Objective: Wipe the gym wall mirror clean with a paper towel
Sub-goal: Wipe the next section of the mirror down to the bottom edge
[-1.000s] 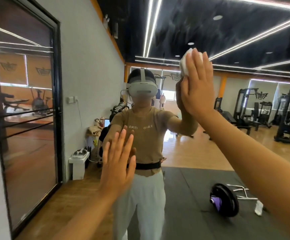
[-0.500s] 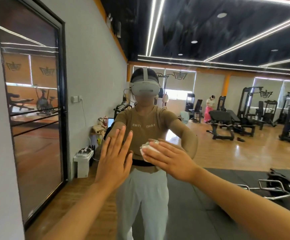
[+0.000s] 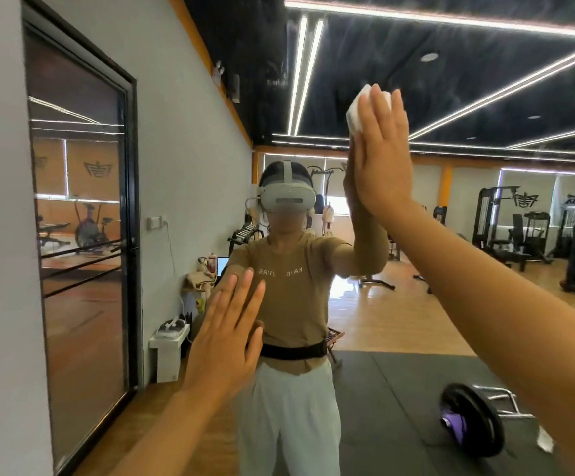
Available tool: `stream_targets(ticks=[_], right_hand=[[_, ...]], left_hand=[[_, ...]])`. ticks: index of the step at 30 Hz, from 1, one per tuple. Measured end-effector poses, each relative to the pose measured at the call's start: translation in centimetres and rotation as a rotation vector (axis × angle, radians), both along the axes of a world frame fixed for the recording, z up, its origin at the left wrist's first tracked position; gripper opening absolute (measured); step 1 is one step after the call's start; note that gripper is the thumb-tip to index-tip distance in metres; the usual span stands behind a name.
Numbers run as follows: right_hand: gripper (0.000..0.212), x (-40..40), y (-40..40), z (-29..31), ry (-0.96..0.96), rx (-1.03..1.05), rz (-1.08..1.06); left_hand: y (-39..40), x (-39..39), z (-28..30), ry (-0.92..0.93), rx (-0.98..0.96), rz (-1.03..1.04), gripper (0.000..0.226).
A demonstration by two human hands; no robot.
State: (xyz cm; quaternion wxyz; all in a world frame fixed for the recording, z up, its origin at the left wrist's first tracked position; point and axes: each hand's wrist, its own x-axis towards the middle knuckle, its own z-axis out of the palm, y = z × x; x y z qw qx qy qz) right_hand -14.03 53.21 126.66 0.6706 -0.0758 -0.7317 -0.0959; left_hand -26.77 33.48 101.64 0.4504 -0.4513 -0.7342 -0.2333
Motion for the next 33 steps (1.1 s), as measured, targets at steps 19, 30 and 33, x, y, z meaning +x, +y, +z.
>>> stream_targets(ticks=[19, 30, 33], right_hand=[[0.053, 3.6, 1.4, -29.1, -0.672, 0.647, -0.07], [0.059, 2.6, 1.8, -13.5, -0.107, 0.097, -0.033], [0.054, 2.2, 1.8, -17.0, -0.06, 0.074, 0.016]], left_hand=[[0.4, 1.9, -1.8, -0.039, 0.032, -0.049, 0.068], [2.4, 3.3, -6.2, -0.097, 0.011, -0.043, 0.07], [3.1, 3.3, -6.8, -0.105, 0.053, -0.032, 0.073]])
